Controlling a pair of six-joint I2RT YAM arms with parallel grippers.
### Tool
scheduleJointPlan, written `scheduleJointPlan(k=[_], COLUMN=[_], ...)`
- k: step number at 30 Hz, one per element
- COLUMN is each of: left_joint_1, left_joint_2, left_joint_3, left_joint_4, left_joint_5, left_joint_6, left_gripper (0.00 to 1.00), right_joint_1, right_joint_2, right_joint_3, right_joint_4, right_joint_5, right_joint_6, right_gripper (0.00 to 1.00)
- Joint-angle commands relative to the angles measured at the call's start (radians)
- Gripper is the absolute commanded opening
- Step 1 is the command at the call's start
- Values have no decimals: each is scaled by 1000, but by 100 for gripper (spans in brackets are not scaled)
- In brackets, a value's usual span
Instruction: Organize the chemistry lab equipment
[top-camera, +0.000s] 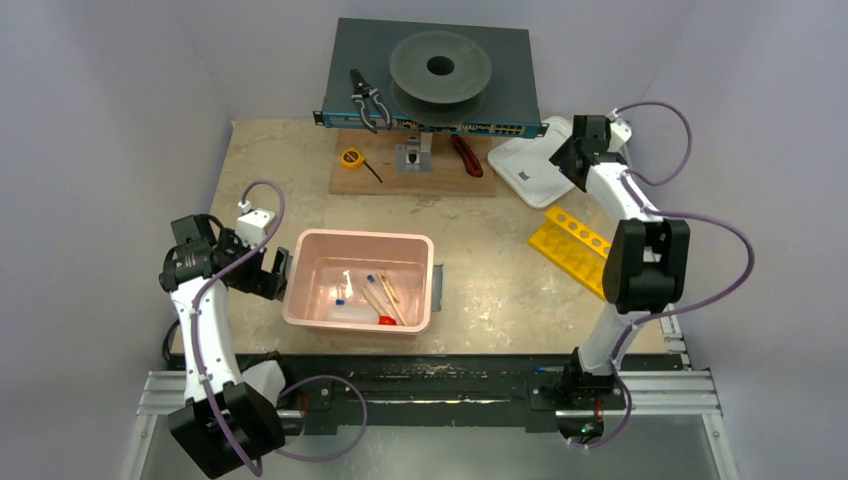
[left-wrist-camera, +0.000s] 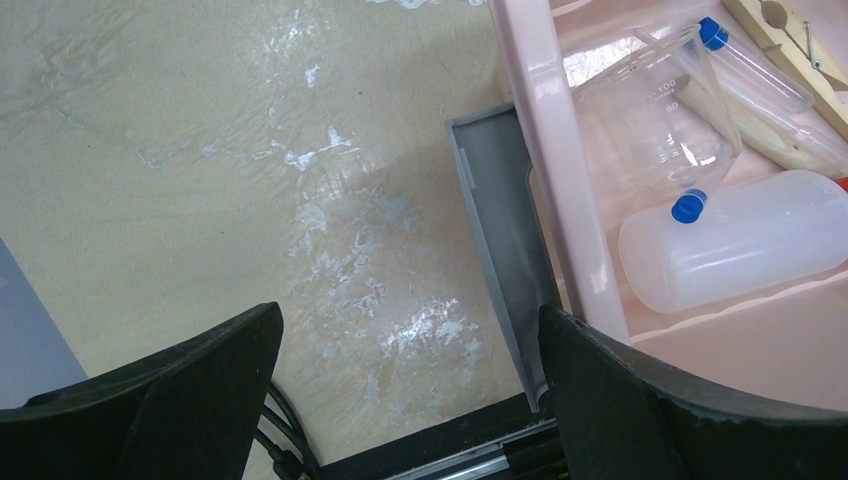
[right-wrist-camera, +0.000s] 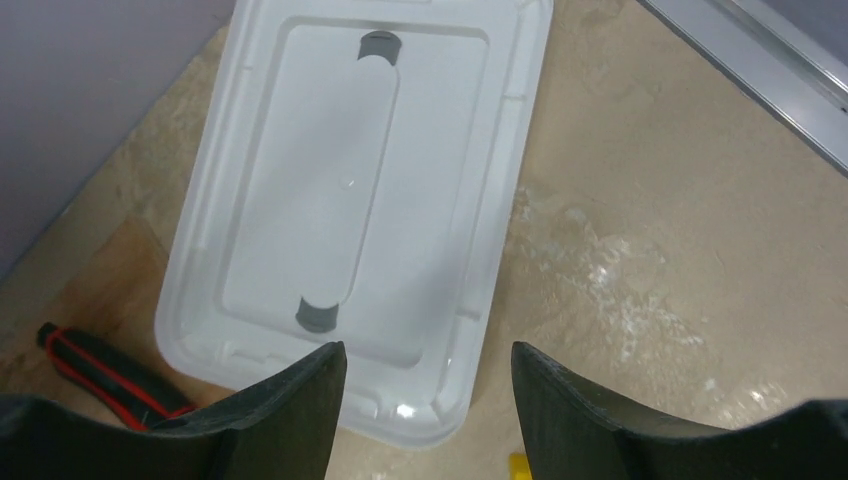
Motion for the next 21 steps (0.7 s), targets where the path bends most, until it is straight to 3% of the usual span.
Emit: scheduleJointPlan(k=[1,12,16,21], left_joint_1=[-4,-3,-4,-5], left_joint_2=[33,101,112,122], left_joint_3=[28,51,56,54], left_joint_4=[10,30,38,45], left_joint_5=[19,11,9,6], left_joint_6=[33,41,39,41], left_gripper=[100,100,100,100], right_joint_1=[-35,-60,-68,-72], right_joint_2=[134,322,360,399], right_joint_3=[143,263,265,261], right_joint_4=[-65,-121,-131,-128], right_joint_5=[-30,-8,-10,-9], right_joint_6=[47,69,74,73], right_gripper=[61,54,46,46])
